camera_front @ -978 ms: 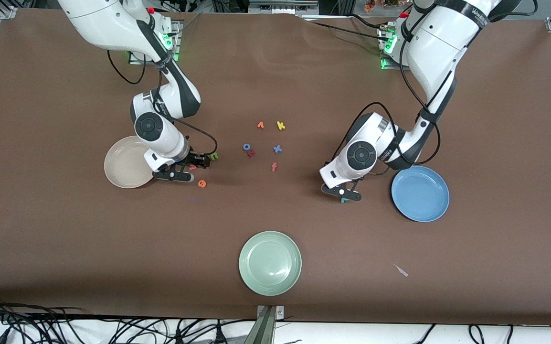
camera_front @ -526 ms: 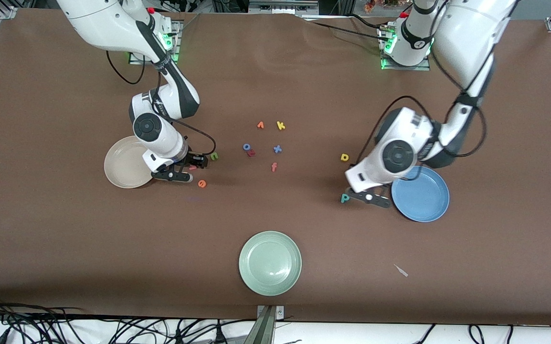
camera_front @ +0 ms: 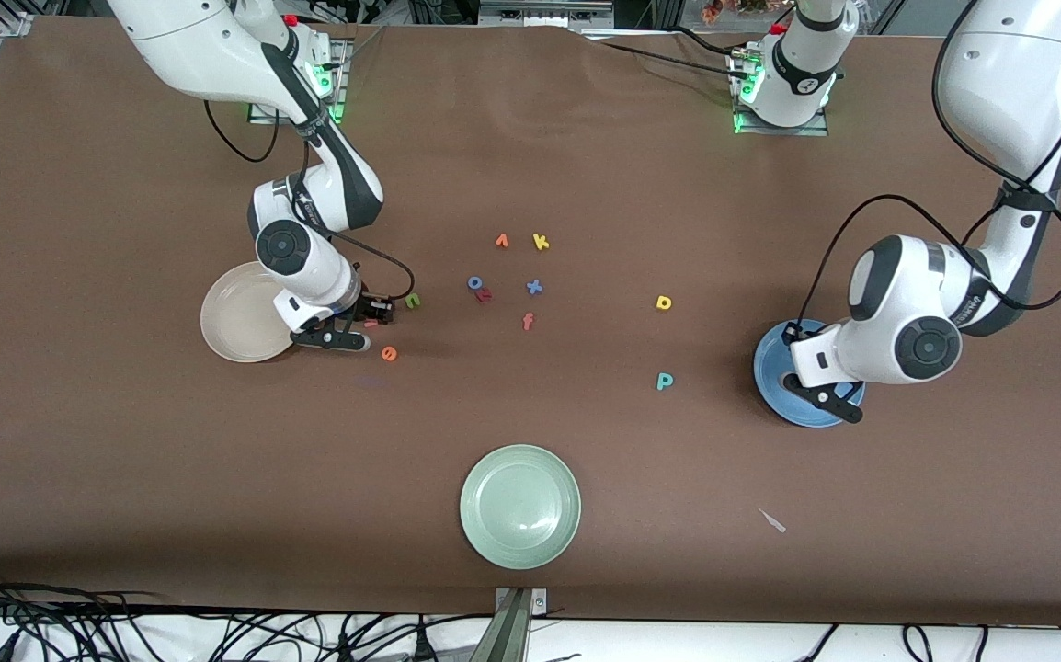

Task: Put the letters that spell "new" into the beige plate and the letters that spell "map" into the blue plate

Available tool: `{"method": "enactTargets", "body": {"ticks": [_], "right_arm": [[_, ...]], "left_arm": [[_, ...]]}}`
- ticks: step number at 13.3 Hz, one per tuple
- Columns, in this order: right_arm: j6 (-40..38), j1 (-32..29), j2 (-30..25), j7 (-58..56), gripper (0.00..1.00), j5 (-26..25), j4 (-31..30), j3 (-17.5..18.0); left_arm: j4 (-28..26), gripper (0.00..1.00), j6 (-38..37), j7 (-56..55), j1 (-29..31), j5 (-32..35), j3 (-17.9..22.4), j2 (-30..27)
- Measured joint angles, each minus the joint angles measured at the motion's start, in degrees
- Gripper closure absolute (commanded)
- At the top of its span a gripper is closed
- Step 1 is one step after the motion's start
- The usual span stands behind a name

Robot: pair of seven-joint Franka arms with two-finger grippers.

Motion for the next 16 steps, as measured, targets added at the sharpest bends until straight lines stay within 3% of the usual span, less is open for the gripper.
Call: {"method": "enactTargets", "body": {"ticks": [3, 5, 10, 16], "right_arm": [[0.0, -0.05, -0.09, -0.02, 0.71, 0.0, 0.02, 0.01], [-0.02, -0.08, -0.18, 0.01, 0.83, 0.01, 0.03, 0.02], [-1.19, -0.08, -0.08, 0.37, 0.83, 0.02, 1.07, 0.04], [-19.53, -0.14, -0.29, -1.22, 0.81, -0.06, 10.4, -1.03]], "left_arm": [[0.06, 0.0, 0.0, 0.1, -0.21, 0.0, -0.69, 0.35], [0.41, 0.0, -0.17, 0.07, -0.49, 0.0, -1.72, 0.09], [1.88, 0.0, -0.37, -2.2, -1.66, 0.0, -5.77, -0.63], [3.3, 0.0, 0.98, -2.9, -6.75, 0.0, -5.92, -0.48]]}}
